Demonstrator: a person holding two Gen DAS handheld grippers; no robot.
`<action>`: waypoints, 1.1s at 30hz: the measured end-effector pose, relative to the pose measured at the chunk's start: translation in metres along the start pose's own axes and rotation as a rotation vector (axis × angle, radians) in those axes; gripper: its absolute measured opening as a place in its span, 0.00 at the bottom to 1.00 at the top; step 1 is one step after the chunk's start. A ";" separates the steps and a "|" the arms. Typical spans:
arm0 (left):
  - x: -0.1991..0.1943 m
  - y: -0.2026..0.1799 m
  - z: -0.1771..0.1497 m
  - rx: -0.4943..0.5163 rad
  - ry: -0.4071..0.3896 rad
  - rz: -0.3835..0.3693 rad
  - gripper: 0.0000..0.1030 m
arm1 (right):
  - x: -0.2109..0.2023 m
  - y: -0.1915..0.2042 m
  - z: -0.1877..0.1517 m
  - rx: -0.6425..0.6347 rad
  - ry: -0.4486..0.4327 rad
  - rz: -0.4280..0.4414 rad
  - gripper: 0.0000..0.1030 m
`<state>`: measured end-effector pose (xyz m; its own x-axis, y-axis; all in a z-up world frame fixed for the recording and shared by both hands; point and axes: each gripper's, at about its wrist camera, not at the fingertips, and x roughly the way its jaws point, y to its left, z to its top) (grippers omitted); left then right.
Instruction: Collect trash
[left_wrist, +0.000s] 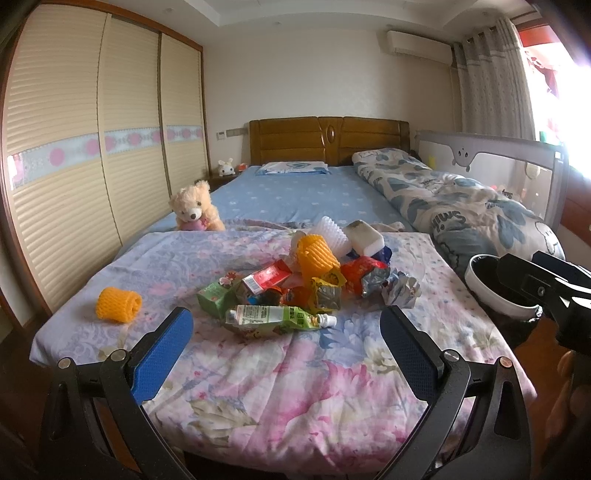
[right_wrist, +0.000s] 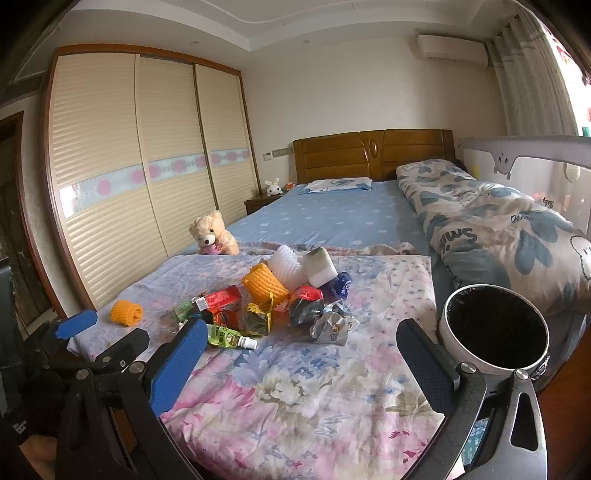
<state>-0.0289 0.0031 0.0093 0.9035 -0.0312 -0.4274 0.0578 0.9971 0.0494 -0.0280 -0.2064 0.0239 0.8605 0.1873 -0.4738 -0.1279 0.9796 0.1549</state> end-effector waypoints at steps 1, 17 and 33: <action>0.000 0.000 0.000 0.000 0.000 -0.001 1.00 | 0.000 0.000 0.000 0.001 -0.001 0.000 1.00; 0.005 -0.001 -0.003 -0.001 0.018 -0.002 1.00 | 0.003 0.003 -0.002 0.011 0.011 0.006 1.00; 0.067 0.018 -0.013 -0.047 0.210 -0.030 1.00 | 0.054 -0.024 -0.010 0.085 0.145 0.040 0.99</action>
<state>0.0266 0.0198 -0.0304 0.7930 -0.0511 -0.6071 0.0592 0.9982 -0.0066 0.0170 -0.2194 -0.0144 0.7744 0.2405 -0.5852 -0.1133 0.9627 0.2457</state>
